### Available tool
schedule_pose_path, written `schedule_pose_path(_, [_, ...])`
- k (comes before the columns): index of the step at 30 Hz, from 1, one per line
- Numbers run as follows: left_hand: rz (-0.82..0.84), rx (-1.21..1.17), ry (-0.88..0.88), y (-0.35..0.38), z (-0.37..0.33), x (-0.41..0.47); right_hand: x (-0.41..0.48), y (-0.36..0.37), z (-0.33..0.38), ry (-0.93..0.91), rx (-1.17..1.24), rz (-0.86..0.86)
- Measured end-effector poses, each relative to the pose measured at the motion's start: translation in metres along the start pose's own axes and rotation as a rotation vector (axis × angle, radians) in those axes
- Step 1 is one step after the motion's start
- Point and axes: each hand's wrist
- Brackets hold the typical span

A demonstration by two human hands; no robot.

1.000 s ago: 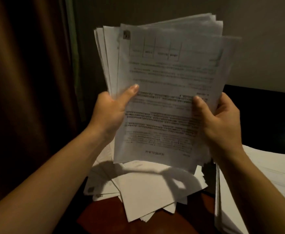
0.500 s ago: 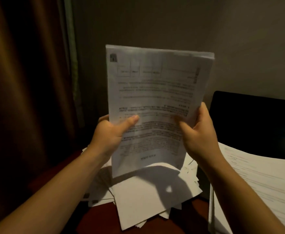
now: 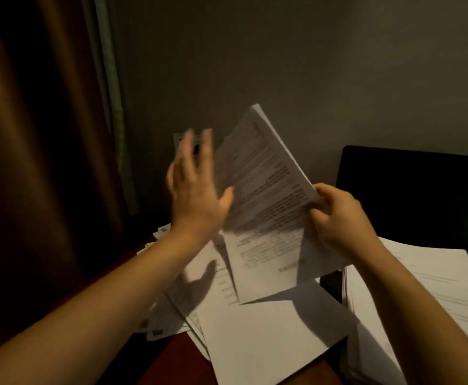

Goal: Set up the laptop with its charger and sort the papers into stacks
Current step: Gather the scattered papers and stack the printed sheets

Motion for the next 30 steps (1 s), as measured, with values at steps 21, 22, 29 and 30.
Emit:
schedule_pose_path(21, [0.188, -0.876, -0.372, -0.006, -0.071, 0.037, -0.023, -0.059, -0.069, 0.384, 0.736, 0.233])
schedule_pose_path(22, [0.182, -0.940, -0.413, 0.003, -0.082, 0.029, -0.029, -0.060, -0.071, 0.354, 0.743, 0.207])
schedule_pose_path(29, [0.349, -1.125, -0.513, 0.061, -0.150, -0.026, -0.064, -0.123, -0.101, 0.362, 0.565, 0.021])
schedule_pose_path(30, [0.381, -1.142, -0.527, 0.066, -0.155, -0.032, -0.070, -0.132, -0.110, 0.381, 0.518, 0.056])
Point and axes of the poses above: each hand's wrist, its own x-axis towards the middle knuckle, its own y-axis out of the palm, z = x × y, and after that the axes turned 12 degrees about y, right-handed
